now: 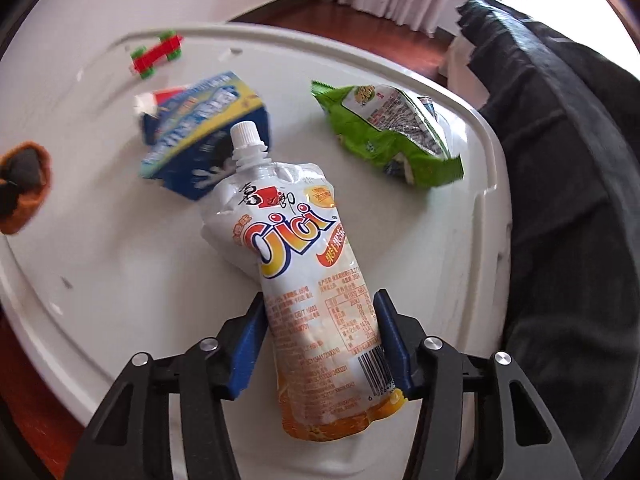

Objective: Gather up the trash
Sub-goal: 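Grasp the brown sponge roll with the left tool while the right tool grasps the orange drink pouch, then carry both tools over the orange bin and open them to drop sponge and pouch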

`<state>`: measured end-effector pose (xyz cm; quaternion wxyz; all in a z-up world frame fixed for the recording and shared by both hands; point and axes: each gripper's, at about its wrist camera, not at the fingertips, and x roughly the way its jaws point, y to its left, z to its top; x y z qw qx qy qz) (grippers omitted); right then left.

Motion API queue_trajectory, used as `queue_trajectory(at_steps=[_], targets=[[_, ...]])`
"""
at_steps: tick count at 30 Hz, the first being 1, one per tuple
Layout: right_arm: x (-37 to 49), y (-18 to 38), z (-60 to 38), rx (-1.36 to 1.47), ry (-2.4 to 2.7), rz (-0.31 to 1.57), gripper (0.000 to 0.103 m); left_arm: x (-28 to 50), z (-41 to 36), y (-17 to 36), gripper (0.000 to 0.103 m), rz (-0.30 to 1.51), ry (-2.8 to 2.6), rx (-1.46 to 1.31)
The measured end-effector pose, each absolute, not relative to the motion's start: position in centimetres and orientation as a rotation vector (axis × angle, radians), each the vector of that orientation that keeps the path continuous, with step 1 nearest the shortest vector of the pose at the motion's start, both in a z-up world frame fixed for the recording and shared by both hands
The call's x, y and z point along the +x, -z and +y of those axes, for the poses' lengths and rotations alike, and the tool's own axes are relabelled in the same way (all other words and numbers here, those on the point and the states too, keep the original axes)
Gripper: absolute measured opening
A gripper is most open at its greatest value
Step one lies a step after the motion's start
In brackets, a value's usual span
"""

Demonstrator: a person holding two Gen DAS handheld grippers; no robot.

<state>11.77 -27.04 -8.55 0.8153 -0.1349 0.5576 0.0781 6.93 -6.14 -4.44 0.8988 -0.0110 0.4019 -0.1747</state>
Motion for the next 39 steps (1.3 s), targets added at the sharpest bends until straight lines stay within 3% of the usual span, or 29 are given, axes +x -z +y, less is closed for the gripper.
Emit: queue_trajectory(at_steps=[15, 24, 35, 37, 38, 39], targets=[[-2.4, 1.7, -21.3, 0.005, -0.105, 0.948, 0.053, -2.8, 0.0, 4.3, 0.032, 0.830, 0.202, -0.086], [-13.4, 5.4, -15.2, 0.079, -0.087, 0.940, 0.053, -10.4, 1.7, 7.2, 0.032, 0.911, 0.118, -0.020], [-16.4, 8.5, -14.8, 0.130, -0.097, 1.063, 0.055, -13.7, 2.0, 8.8, 0.033, 0.980, 0.124, 0.005], [-17.0, 9.2, -14.6, 0.127, -0.097, 1.096, 0.060, -13.8, 2.0, 8.8, 0.051, 0.990, 0.128, -0.008], [-17.2, 9.4, -14.6, 0.128, -0.092, 1.102, 0.073, -13.8, 2.0, 8.7, 0.057, 0.991, 0.122, -0.011], [-17.3, 9.6, -14.7, 0.125, -0.085, 1.106, 0.079, -13.8, 1.9, 8.4, 0.070, 0.984, 0.099, -0.005]])
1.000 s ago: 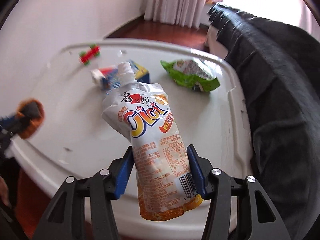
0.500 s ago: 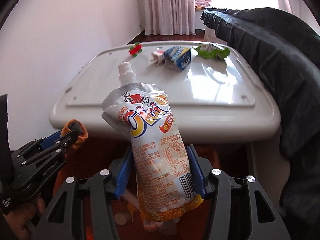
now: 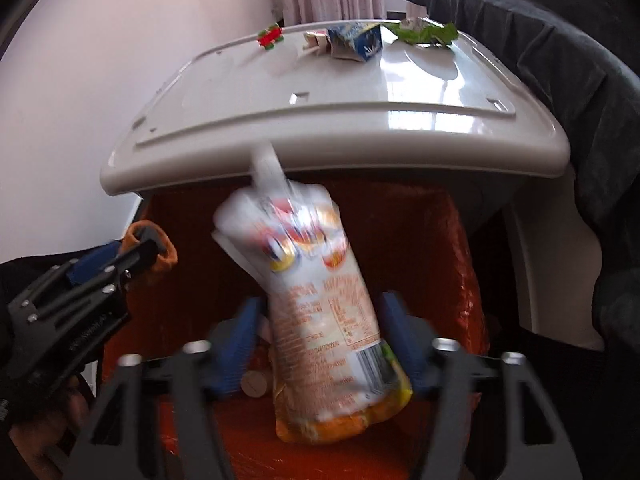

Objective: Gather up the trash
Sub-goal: 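Carry both tools over the orange bin and open them to drop sponge and pouch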

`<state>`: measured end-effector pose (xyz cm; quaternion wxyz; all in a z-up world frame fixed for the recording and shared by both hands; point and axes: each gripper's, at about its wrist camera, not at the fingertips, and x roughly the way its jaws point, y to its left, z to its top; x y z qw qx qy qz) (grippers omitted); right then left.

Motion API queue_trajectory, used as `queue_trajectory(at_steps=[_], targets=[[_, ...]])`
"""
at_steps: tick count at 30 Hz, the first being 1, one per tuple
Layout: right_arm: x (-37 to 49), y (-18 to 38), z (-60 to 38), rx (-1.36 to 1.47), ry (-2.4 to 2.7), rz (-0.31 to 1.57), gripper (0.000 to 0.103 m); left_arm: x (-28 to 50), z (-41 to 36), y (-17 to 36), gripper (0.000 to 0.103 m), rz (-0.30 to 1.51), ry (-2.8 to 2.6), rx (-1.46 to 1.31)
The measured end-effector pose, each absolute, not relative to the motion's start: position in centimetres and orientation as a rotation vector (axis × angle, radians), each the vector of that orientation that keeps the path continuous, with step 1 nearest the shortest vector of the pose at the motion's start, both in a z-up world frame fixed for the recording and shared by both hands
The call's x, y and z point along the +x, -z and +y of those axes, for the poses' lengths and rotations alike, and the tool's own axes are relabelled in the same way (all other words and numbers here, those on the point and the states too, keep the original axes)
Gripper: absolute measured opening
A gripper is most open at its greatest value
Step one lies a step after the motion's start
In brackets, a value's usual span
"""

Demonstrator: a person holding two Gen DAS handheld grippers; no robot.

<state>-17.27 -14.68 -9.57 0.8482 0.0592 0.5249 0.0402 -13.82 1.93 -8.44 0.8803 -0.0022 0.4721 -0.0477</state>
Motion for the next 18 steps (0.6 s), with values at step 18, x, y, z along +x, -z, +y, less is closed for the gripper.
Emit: queue_trajectory(at_steps=[18], targets=[[-12.1, 3.8, -17.7, 0.100, -0.050, 0.890, 0.095, -10.7, 0.3, 1.8, 0.086, 0.720, 0.183, 0.029]])
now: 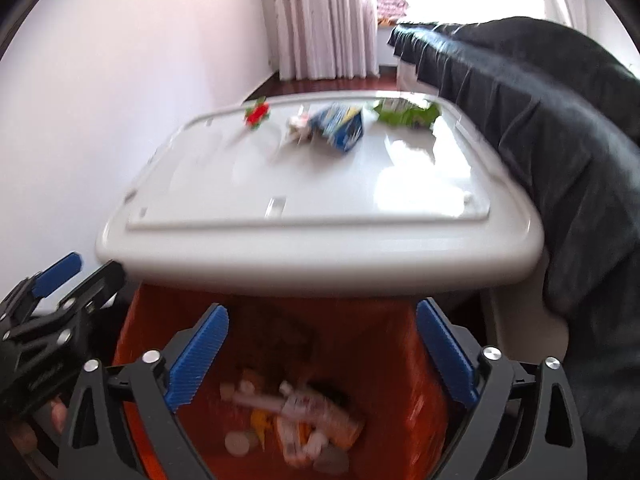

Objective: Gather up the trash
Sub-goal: 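Grasp the green snack bag with the right tool, then grasp the blue milk carton with the left tool while the right tool holds the green bag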

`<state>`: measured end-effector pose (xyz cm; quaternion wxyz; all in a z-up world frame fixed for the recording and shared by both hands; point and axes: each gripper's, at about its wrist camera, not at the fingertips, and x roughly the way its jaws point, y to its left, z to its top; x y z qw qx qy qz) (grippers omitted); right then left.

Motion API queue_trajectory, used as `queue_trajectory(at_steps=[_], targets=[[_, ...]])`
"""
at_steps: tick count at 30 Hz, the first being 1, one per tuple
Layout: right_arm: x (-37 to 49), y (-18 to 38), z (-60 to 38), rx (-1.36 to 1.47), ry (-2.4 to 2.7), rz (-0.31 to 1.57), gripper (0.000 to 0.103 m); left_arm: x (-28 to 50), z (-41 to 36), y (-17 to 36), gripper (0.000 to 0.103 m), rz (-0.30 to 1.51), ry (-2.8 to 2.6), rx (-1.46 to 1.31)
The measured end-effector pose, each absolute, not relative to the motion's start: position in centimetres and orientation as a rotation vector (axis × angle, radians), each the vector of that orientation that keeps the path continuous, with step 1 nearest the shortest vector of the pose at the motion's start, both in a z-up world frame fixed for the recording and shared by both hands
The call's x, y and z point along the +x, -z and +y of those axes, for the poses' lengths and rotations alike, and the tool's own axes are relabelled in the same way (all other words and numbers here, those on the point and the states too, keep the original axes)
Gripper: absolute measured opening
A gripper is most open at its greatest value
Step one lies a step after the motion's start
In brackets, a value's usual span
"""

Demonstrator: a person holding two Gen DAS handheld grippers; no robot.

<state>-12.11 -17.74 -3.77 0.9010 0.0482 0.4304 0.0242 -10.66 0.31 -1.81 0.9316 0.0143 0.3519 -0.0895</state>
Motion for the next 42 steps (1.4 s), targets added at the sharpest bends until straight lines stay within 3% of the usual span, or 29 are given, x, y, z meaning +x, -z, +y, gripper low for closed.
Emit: queue_trajectory(at_steps=[9, 15, 23, 31, 32, 35, 39, 42], targets=[[0.0, 0.8, -23.8, 0.088, 0.046, 0.800, 0.096, -4.6, -2.4, 0.0, 0.088, 0.654, 0.208, 0.036], [10.7, 1.9, -26.2, -0.154, 0.063, 0.817, 0.096, -2.8, -2.9, 1.6, 0.088, 0.681, 0.208, 0.032], [21.0, 6.5, -28.7, -0.236, -0.021, 0.977, 0.096, -1.4, -2.8, 3.7, 0.088, 0.755, 0.212, 0.000], [24.8, 8.9, -28.5, -0.242, -0.109, 1.064, 0.096, -1.3, -3.5, 3.8, 0.088, 0.753, 0.221, 0.005], [25.0, 9.1, -28.4, -0.243, -0.116, 1.076, 0.094, -1.3, -3.7, 3.9, 0.088, 0.753, 0.222, 0.012], [25.4, 9.9, -28.4, -0.237, -0.120, 1.107, 0.076, -1.3, -4.2, 4.2, 0.088, 0.759, 0.222, 0.037], [24.1, 9.5, -28.9, -0.208, -0.067, 1.090, 0.066, -1.1, -4.1, 4.5, 0.088, 0.773, 0.222, 0.029], [21.8, 8.3, -29.5, -0.162, -0.037, 1.045, 0.066, -0.7, -4.2, 4.3, 0.088, 0.780, 0.252, 0.020]])
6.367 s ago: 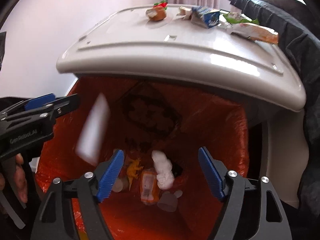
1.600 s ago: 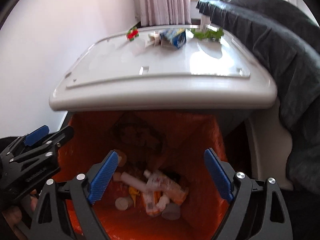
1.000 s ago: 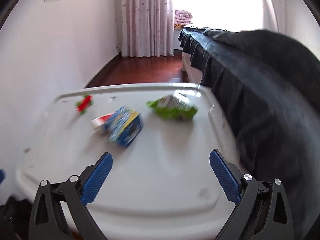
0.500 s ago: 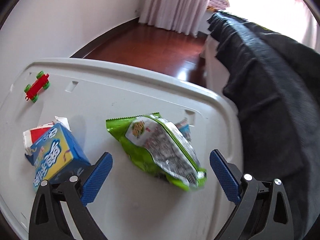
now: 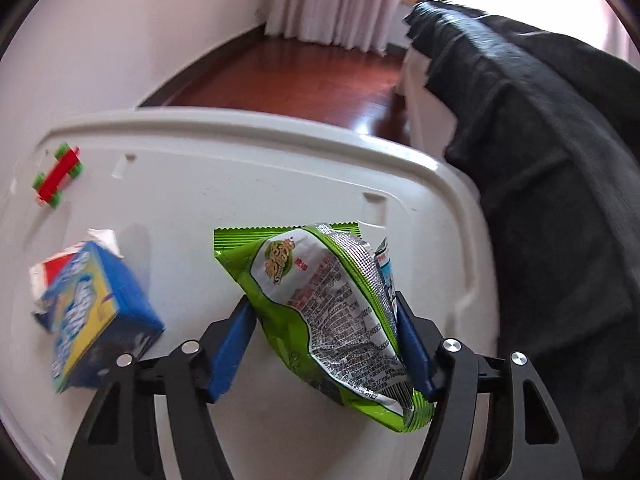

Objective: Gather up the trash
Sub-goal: 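Grasp the blue milk carton with the left tool while the right tool holds the green bag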

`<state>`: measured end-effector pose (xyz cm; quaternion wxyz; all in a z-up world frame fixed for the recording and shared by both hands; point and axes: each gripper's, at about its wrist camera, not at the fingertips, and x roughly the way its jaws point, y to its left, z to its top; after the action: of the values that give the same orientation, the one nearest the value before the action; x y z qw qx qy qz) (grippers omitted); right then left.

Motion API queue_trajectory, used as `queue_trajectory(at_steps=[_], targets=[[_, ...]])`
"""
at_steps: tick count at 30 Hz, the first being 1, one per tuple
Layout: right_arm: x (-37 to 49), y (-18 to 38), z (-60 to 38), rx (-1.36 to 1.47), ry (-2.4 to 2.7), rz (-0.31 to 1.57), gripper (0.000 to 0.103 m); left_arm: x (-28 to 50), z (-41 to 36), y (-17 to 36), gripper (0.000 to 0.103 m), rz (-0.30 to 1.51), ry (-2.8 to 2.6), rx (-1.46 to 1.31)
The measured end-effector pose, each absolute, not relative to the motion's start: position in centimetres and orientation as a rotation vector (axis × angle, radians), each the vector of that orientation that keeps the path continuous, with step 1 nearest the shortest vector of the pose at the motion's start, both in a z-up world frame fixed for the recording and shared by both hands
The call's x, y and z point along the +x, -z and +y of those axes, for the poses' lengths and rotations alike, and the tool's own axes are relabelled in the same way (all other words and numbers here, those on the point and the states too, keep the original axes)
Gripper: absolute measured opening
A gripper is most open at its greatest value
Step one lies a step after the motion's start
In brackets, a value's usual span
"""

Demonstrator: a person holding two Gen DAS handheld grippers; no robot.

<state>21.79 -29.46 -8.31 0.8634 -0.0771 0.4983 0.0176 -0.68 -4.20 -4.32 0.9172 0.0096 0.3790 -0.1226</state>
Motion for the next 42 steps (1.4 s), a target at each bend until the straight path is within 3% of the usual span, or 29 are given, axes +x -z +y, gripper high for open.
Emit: queue_trajectory(at_steps=[12, 29, 33, 36, 42], targets=[[12.4, 0.3, -31.7, -0.057, -0.087, 0.853, 0.067, 7.8, -10.5, 3.9, 0.088, 0.763, 0.604, -0.001], [11.1, -0.3, -33.7, -0.002, -0.086, 0.814, 0.067, 16.9, -16.4, 8.1, 0.088, 0.756, 0.601, 0.238], [11.2, -0.1, -33.8, 0.000, -0.089, 0.821, 0.068, 16.5, -17.2, 8.6, 0.076, 0.745, 0.583, 0.261], [11.2, 0.0, -33.6, -0.004, -0.090, 0.825, 0.068, 16.6, -17.0, 8.3, 0.052, 0.746, 0.568, 0.239], [11.2, -0.2, -33.4, -0.008, -0.093, 0.814, 0.069, 16.7, -17.2, 8.4, 0.052, 0.746, 0.530, 0.239]])
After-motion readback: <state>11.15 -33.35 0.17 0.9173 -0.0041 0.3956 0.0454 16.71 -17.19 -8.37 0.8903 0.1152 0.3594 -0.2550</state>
